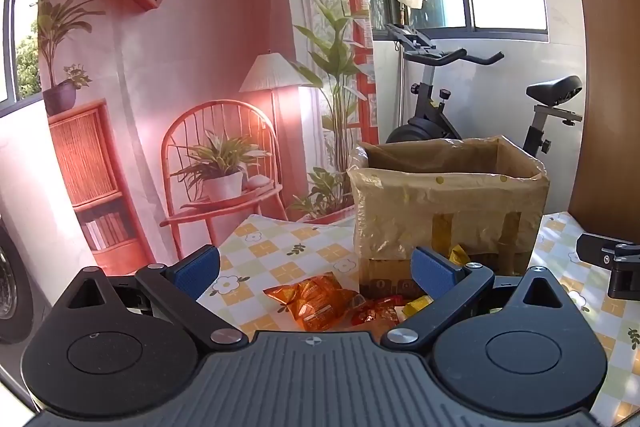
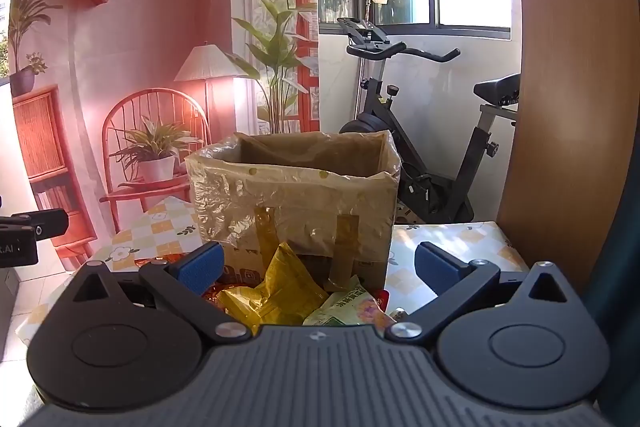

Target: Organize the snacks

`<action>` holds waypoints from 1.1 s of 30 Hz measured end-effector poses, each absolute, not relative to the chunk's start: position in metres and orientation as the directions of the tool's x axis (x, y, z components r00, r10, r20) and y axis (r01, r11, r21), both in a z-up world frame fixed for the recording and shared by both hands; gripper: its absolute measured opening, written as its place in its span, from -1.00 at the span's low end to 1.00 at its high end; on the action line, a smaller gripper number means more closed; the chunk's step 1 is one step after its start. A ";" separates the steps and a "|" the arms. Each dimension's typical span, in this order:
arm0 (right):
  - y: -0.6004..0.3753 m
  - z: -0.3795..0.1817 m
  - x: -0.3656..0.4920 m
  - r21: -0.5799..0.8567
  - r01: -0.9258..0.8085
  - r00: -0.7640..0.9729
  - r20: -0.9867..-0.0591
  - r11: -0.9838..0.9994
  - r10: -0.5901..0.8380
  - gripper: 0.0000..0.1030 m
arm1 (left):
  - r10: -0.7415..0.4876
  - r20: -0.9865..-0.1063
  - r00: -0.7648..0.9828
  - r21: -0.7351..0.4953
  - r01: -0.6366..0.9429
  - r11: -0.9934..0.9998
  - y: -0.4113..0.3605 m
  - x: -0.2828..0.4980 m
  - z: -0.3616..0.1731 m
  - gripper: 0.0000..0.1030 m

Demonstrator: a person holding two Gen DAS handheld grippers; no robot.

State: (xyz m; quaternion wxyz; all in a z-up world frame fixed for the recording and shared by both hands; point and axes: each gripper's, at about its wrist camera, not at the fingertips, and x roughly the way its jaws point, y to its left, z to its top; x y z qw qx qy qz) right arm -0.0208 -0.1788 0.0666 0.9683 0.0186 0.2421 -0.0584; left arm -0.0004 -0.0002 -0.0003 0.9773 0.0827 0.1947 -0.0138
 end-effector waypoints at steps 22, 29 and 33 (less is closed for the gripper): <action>-0.181 0.065 -0.022 0.022 0.128 0.874 -0.475 0.992 -0.102 1.00 | 0.012 -0.383 0.924 0.137 0.044 0.990 0.000 -0.001 0.003 0.99; -0.182 0.066 -0.023 0.024 0.129 0.874 -0.476 0.991 -0.102 1.00 | 0.013 -0.383 0.924 0.137 0.042 0.990 0.000 -0.001 0.002 0.99; -0.182 0.066 -0.023 0.025 0.129 0.873 -0.476 0.991 -0.102 1.00 | 0.013 -0.383 0.924 0.137 0.042 0.990 0.001 -0.001 0.002 0.99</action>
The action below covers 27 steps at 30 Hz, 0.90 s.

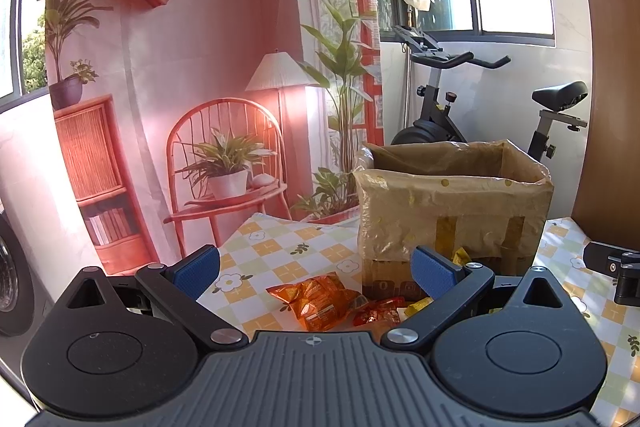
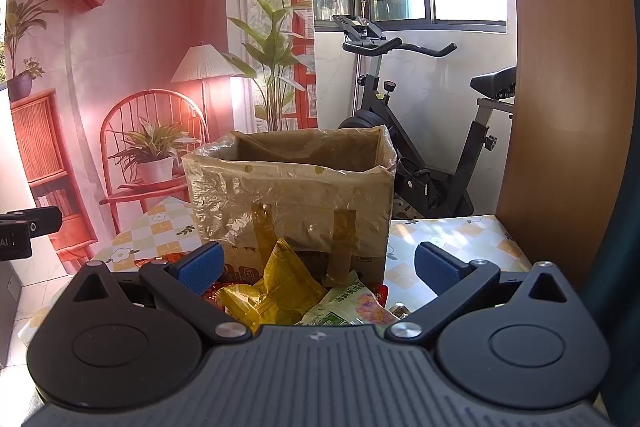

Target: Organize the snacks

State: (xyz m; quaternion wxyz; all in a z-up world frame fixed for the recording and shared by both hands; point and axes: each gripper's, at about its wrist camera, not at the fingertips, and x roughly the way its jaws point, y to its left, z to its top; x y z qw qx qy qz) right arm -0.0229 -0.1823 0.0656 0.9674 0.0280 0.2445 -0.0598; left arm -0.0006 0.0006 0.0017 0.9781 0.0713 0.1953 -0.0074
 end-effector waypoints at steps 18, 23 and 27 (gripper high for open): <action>-0.182 0.064 -0.023 0.026 0.131 0.872 -0.478 0.991 -0.102 1.00 | 0.020 -0.385 0.923 0.132 0.033 0.991 0.002 0.000 0.000 0.99; -0.183 0.062 -0.022 0.026 0.133 0.872 -0.479 0.991 -0.105 1.00 | 0.024 -0.386 0.922 0.131 0.029 0.991 0.001 -0.001 0.000 0.99; -0.183 0.062 -0.023 0.026 0.132 0.872 -0.479 0.991 -0.104 1.00 | 0.028 -0.388 0.921 0.129 0.025 0.991 0.001 -0.001 0.000 0.99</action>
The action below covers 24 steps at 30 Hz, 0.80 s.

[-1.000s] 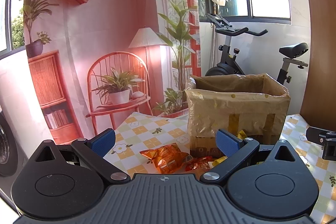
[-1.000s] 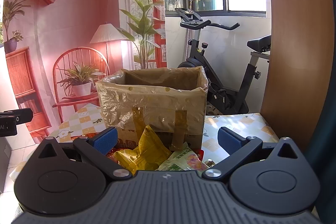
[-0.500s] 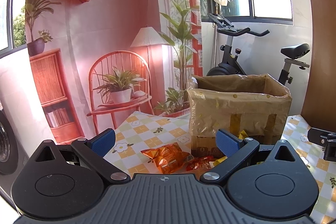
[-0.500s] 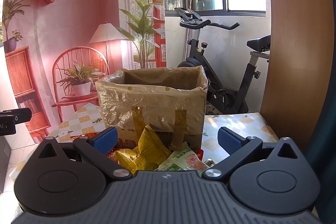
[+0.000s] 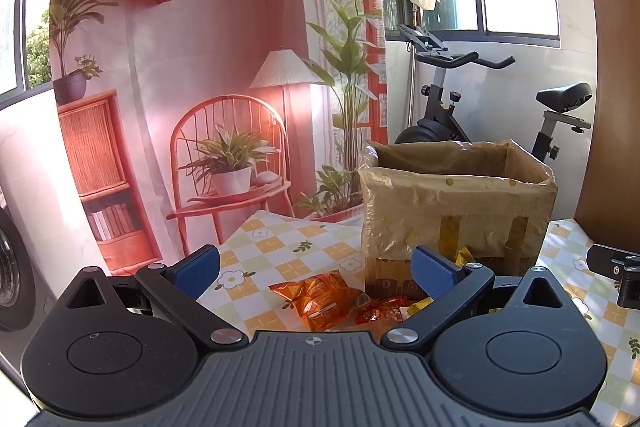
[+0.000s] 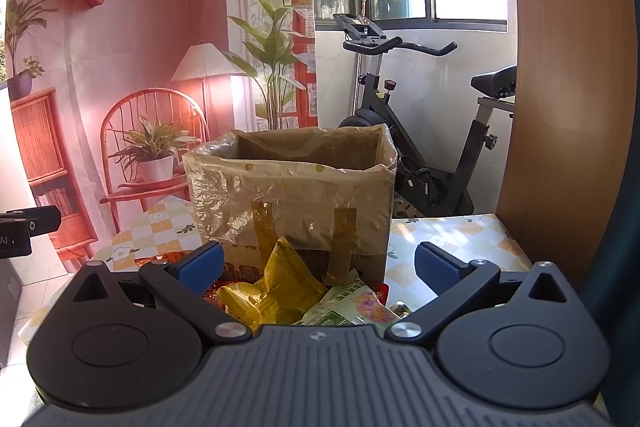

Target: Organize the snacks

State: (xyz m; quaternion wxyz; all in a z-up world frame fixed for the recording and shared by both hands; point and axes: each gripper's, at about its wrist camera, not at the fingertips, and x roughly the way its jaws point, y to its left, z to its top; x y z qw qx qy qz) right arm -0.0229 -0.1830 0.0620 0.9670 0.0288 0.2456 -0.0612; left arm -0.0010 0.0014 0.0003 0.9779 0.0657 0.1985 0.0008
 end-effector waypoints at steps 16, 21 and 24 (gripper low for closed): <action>-0.183 0.061 -0.023 0.024 0.131 0.872 -0.479 0.991 -0.104 1.00 | 0.033 -0.389 0.920 0.130 0.019 0.991 0.001 0.000 0.000 0.99; -0.183 0.061 -0.023 0.024 0.132 0.870 -0.481 0.991 -0.104 1.00 | 0.037 -0.394 0.918 0.129 0.015 0.992 0.002 0.000 -0.001 0.99; -0.183 0.061 -0.023 0.023 0.134 0.870 -0.482 0.991 -0.106 1.00 | 0.040 -0.397 0.917 0.129 0.013 0.992 0.002 0.000 -0.003 0.99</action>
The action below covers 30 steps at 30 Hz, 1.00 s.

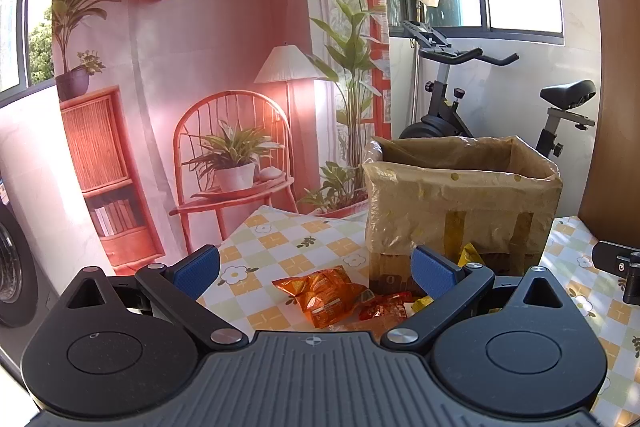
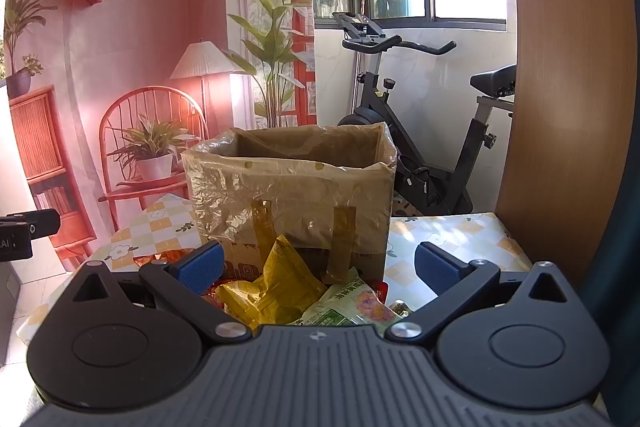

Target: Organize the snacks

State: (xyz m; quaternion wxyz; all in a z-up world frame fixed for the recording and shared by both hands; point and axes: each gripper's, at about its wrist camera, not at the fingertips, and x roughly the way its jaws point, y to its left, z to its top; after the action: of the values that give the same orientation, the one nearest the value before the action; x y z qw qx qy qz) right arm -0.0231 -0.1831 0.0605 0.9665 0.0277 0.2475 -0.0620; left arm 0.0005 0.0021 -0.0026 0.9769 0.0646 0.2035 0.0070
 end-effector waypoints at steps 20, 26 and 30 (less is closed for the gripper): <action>-0.183 -0.012 0.003 -0.006 0.079 0.799 -0.598 0.997 -0.067 1.00 | 0.117 -0.479 0.870 0.160 -0.044 0.986 0.035 0.031 -0.061 0.98; -0.184 -0.056 0.015 0.083 0.051 0.714 -0.700 0.995 0.022 0.97 | 0.125 -0.526 0.841 0.185 -0.031 0.982 0.043 0.047 -0.088 0.89; -0.183 -0.078 0.025 0.133 0.037 0.666 -0.742 0.990 0.075 0.97 | 0.098 -0.537 0.838 0.182 0.002 0.983 0.046 0.053 -0.095 0.88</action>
State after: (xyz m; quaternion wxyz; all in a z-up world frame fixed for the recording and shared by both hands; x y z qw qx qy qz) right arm 0.0246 -0.1831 -0.0779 0.9101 0.0685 0.4085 0.0102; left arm 0.0533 0.0456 -0.0948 0.9545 0.0878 0.2838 0.0253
